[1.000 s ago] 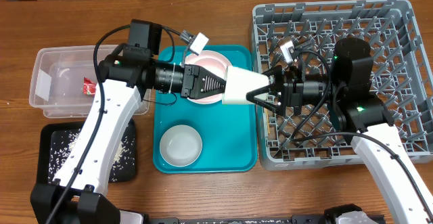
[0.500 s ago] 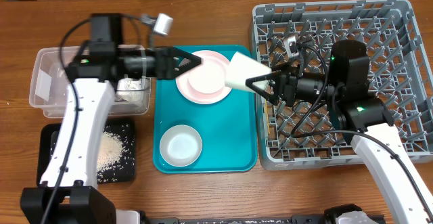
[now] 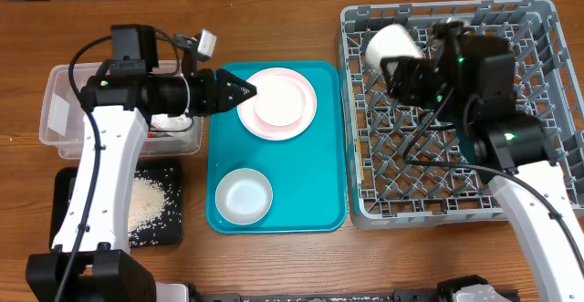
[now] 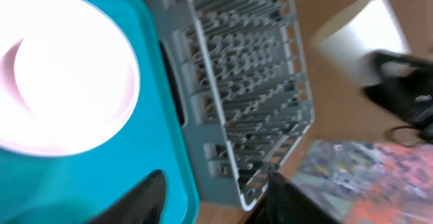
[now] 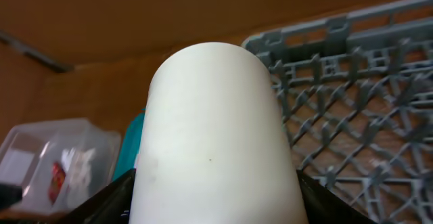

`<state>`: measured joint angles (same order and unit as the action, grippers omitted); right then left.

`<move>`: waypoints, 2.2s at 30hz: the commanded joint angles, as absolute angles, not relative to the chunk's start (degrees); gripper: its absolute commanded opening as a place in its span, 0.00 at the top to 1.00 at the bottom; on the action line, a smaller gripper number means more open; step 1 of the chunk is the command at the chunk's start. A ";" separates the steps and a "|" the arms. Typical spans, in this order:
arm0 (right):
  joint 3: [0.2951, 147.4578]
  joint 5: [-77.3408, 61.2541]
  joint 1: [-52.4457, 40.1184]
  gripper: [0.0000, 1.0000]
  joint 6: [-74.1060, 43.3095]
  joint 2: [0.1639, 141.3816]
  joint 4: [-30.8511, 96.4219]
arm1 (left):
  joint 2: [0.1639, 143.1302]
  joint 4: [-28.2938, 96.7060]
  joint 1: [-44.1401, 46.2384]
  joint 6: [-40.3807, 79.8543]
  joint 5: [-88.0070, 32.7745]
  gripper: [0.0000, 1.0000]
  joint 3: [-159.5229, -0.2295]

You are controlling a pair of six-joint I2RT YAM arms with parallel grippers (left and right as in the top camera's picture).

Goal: Sort waste into correct bins and load items into the dishwasher
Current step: 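Carry the cup into the rack's far-left corner and release it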

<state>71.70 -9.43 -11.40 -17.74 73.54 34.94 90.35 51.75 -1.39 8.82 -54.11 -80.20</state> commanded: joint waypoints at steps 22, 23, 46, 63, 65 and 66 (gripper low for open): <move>77.76 10.22 -15.05 0.51 -12.93 96.79 23.44 | 90.32 55.42 1.17 8.82 -42.81 0.00 -80.77; 77.76 9.96 -15.18 0.51 -12.53 97.69 22.83 | 90.32 55.53 1.17 8.82 -42.81 0.00 -80.77; 77.21 8.34 -15.75 0.44 -11.70 103.92 20.27 | 90.32 56.31 1.17 8.82 -42.78 0.00 -80.77; 77.34 8.38 -15.73 0.16 -11.68 104.12 21.04 | 90.32 57.01 1.17 8.82 -41.30 0.00 -80.77; 77.84 8.56 -15.73 0.16 -11.68 104.03 21.08 | 90.32 57.10 1.17 8.82 -41.30 0.00 -80.77; 78.30 8.54 -15.75 0.16 -11.66 103.88 21.23 | 90.32 57.17 1.17 8.82 -41.30 0.00 -80.77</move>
<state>76.51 8.29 -15.53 -11.77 103.68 21.47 90.35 57.08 0.80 9.06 -41.85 -80.20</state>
